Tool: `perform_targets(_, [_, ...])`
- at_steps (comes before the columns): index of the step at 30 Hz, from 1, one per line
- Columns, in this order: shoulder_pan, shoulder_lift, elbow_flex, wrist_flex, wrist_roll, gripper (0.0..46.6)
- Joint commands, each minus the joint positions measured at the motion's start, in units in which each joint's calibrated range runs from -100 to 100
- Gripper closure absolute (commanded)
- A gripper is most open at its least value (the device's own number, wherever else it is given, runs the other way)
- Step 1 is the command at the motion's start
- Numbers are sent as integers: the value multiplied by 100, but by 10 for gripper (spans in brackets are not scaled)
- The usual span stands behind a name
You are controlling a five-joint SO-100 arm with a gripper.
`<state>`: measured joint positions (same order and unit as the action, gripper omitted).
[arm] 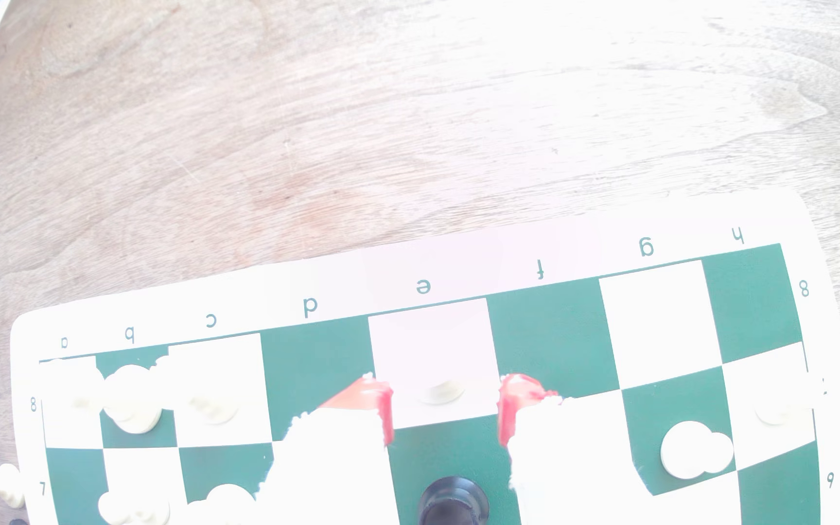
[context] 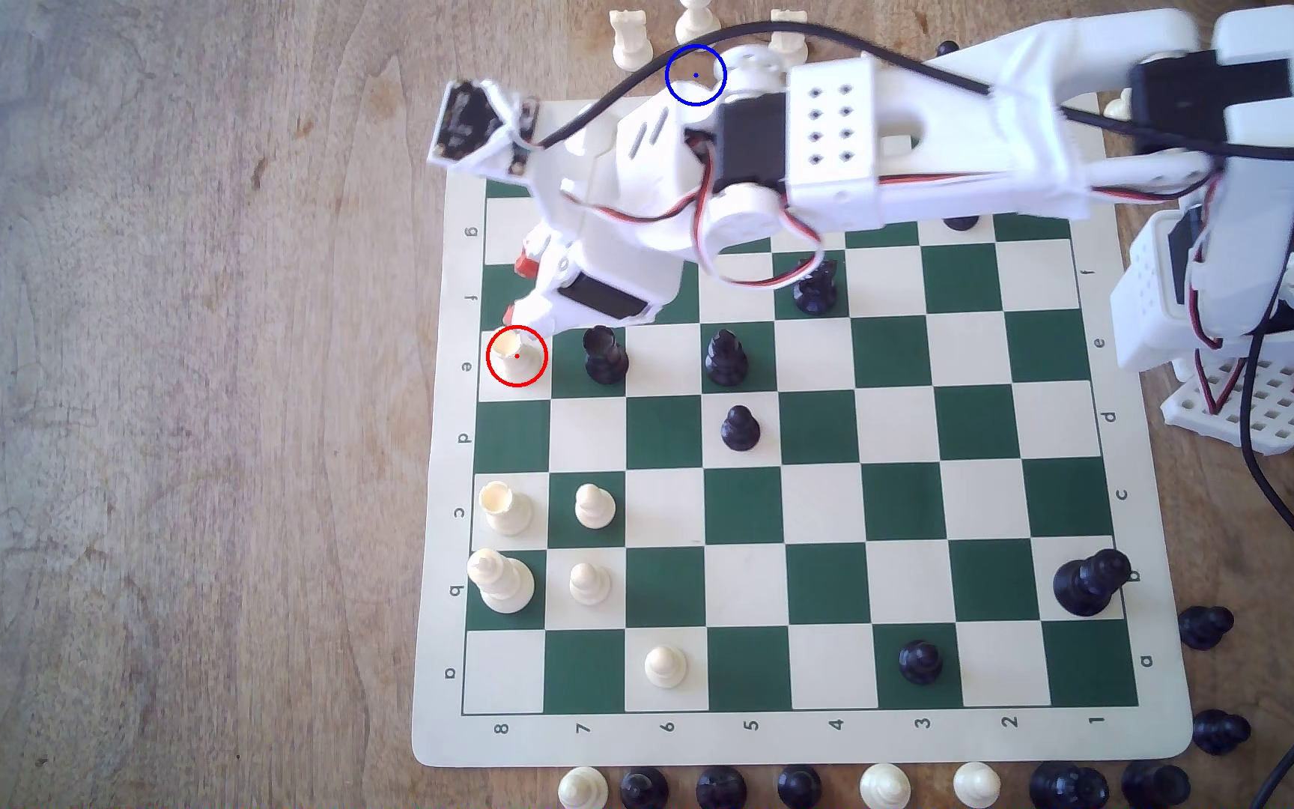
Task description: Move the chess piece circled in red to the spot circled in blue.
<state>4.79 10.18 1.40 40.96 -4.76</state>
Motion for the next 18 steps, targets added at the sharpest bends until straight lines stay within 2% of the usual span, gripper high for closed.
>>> perform_targets(1, [-45,111,-856,49,-10,341])
perform_targets(18, [189,934,-1310,-148,-5,315])
